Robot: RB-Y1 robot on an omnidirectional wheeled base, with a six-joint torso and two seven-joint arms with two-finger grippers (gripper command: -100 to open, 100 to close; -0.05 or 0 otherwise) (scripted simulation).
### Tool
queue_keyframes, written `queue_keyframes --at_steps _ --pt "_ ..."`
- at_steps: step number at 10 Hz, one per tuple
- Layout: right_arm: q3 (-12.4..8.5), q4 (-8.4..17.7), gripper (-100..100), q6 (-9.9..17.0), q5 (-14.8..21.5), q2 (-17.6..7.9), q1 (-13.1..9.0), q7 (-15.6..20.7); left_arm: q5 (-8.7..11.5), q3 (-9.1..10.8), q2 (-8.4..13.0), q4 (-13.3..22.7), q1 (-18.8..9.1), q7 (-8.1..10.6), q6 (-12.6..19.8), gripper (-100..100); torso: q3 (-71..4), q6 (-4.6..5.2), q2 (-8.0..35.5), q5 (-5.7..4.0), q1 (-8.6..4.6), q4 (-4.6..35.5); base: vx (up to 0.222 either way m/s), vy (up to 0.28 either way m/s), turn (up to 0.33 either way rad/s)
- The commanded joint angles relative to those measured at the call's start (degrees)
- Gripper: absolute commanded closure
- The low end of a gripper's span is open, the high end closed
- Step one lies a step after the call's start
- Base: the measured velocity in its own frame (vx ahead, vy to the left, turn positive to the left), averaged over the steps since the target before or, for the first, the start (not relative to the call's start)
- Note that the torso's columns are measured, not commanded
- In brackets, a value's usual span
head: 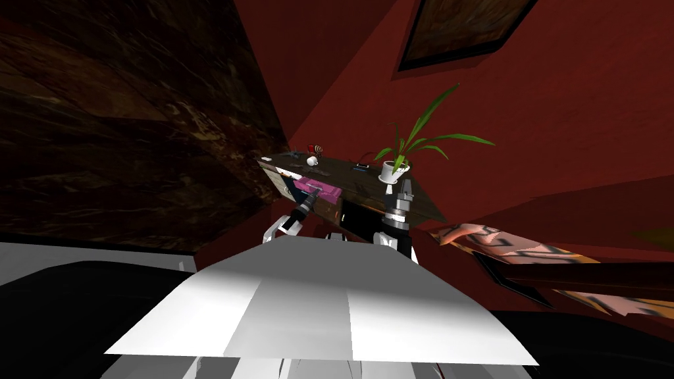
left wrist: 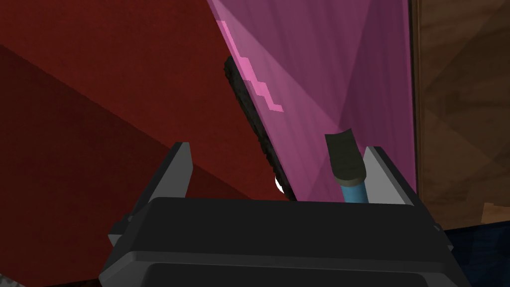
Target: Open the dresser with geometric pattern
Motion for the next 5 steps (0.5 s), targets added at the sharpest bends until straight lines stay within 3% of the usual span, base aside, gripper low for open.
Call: queue_keyframes --at_steps 1,5 --pt "0.0 0.0 0 0.0 0.0 0.0 0.0 0.0 0.0 -0.01 0.0 0.1 0.1 0.0 0.1 0 0.0 0.01 -0.1 0.04 0.03 -0.1 0.0 0.0 0.0" --pt "0.0 0.0 0 0.0 0.0 0.0 0.0 0.0 0.0 -0.03 0.0 0.3 0.2 0.01 0.2 0 -0.1 0.02 -0.3 0.08 0.06 -0.2 0.0 0.0 0.0"
